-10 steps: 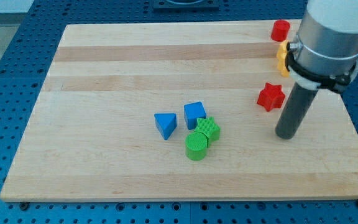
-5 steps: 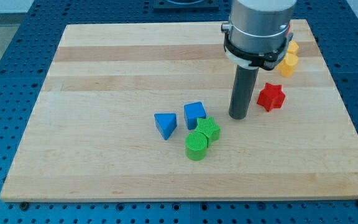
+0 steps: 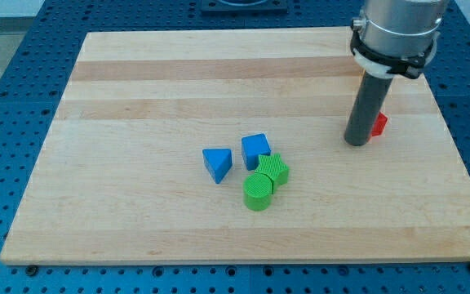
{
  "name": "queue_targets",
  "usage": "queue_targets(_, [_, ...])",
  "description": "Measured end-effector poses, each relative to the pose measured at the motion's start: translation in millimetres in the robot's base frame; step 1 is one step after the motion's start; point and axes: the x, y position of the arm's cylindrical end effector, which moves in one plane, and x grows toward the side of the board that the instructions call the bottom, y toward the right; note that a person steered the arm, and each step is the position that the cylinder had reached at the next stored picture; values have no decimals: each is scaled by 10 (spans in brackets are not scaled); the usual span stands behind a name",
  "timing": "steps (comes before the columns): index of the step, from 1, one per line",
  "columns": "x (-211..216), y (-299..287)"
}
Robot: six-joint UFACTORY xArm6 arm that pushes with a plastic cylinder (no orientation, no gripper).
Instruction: Push red star towards yellow heart
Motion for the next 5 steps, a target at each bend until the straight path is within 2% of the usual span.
queue_targets(5, [3, 113])
